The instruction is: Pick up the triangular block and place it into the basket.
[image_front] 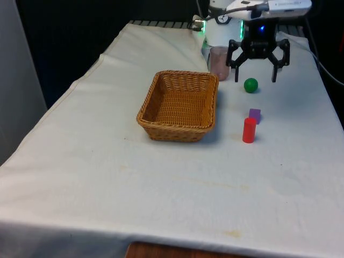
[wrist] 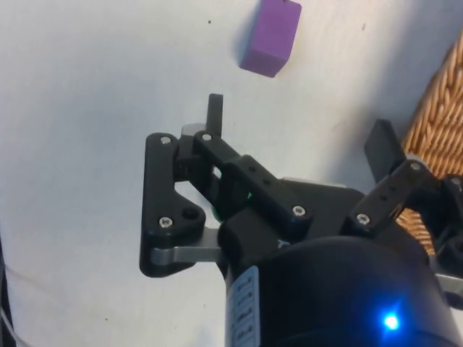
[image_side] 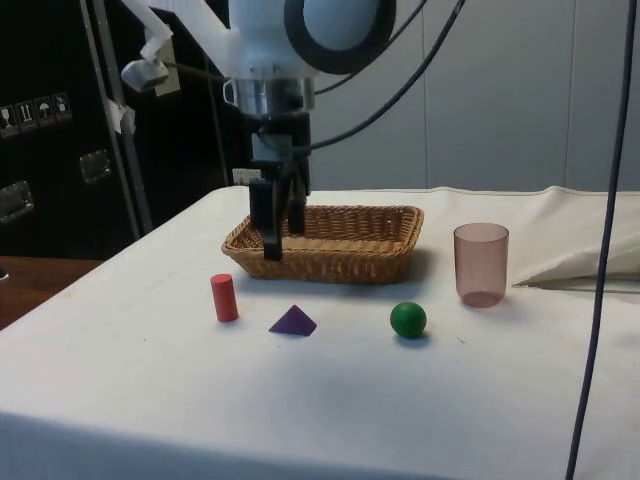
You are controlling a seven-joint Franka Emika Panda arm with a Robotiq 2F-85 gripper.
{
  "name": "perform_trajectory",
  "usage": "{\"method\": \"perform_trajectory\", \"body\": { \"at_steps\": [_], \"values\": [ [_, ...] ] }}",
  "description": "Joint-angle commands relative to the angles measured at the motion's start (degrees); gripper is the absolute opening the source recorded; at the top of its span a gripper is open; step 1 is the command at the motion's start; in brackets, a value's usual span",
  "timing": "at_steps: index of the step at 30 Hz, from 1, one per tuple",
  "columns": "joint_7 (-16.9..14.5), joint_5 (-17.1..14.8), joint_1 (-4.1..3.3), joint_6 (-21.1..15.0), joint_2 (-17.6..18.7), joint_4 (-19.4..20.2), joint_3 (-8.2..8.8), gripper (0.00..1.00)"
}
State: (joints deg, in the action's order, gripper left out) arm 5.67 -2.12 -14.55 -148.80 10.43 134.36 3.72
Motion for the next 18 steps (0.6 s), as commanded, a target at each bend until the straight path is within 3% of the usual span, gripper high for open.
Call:
{"method": "perform_trajectory", "body": {
  "at_steps": [1,18],
  "values": [
    [0.46,-0.4,-0.06,-1.09,0.34,0.23,-0.11,1.0],
    [5.79,-0.23,-0.11,-5.56,5.44,0.0,-0.74,1.0]
  ]
}}
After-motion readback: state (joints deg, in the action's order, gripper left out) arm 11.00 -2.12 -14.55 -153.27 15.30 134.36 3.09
